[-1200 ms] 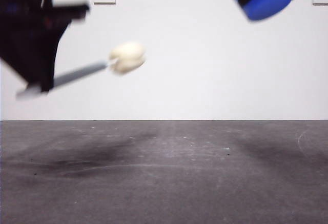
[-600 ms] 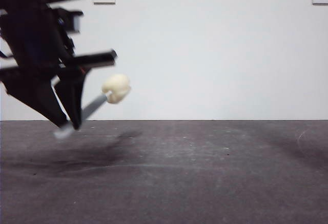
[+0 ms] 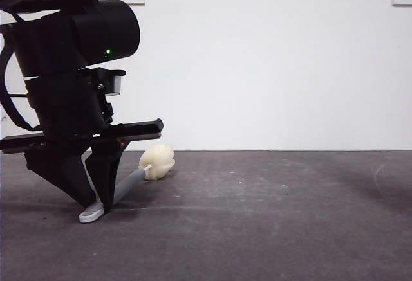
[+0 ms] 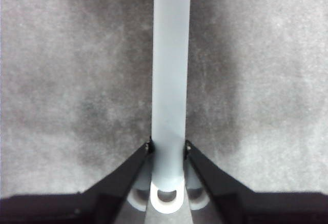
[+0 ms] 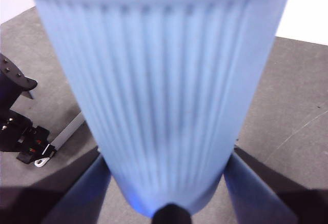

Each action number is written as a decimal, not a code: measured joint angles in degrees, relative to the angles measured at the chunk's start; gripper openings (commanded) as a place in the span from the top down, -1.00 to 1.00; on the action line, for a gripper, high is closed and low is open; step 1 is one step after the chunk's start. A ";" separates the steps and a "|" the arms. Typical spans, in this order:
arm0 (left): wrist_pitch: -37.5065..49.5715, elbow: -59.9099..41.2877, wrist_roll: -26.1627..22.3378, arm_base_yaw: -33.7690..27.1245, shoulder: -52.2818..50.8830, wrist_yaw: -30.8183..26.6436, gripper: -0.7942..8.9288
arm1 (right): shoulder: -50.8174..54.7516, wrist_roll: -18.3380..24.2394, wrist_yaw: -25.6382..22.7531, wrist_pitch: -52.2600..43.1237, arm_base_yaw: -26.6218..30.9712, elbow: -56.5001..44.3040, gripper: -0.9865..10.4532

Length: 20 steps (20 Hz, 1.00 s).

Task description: Pick up the cup brush,pick up the cup,insert the brush into the cup,clean the cup,put the cup brush back,put the cup back to the fixed position on the table

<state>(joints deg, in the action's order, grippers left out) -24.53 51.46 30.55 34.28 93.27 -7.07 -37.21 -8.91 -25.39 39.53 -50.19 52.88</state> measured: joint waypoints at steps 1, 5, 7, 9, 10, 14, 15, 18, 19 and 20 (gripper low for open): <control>0.00 0.15 -0.07 0.00 0.17 0.00 0.85 | 0.00 -0.37 0.39 0.00 0.00 0.02 0.85; 0.39 0.50 -0.07 -0.02 0.61 1.66 0.80 | 0.00 -1.42 1.42 0.02 0.00 0.00 0.85; 0.59 0.57 -0.02 -0.07 0.68 3.30 0.26 | -0.26 -1.64 1.40 0.02 0.00 0.00 0.85; 0.90 0.66 -0.31 -0.02 0.96 6.03 0.17 | -1.05 -1.66 1.42 0.02 0.00 0.00 0.85; 1.14 0.74 -1.01 0.00 0.96 6.86 0.17 | -1.68 -1.66 1.42 0.02 0.00 0.02 0.85; -0.20 0.68 -4.02 0.22 0.09 7.69 0.17 | -5.33 -1.68 1.42 -5.01 0.00 0.00 0.85; -1.81 0.52 -4.94 0.20 -0.46 7.56 0.17 | -6.56 -1.60 1.42 -7.28 0.00 0.00 0.85; -5.46 0.15 -8.17 0.17 -3.80 7.28 0.17 | -9.77 0.76 1.40 -17.03 0.00 -1.14 0.85; -6.08 0.15 -9.11 0.17 -6.16 7.28 0.17 | -11.17 2.12 1.40 -20.41 0.07 -2.36 0.85; -6.71 0.15 -10.01 0.17 -9.01 7.30 0.17 | -12.83 3.32 1.40 -23.56 0.50 -3.93 0.85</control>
<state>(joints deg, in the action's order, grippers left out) -31.24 51.62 20.53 34.46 84.27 0.23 -50.04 -5.58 -23.99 15.97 -49.69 48.95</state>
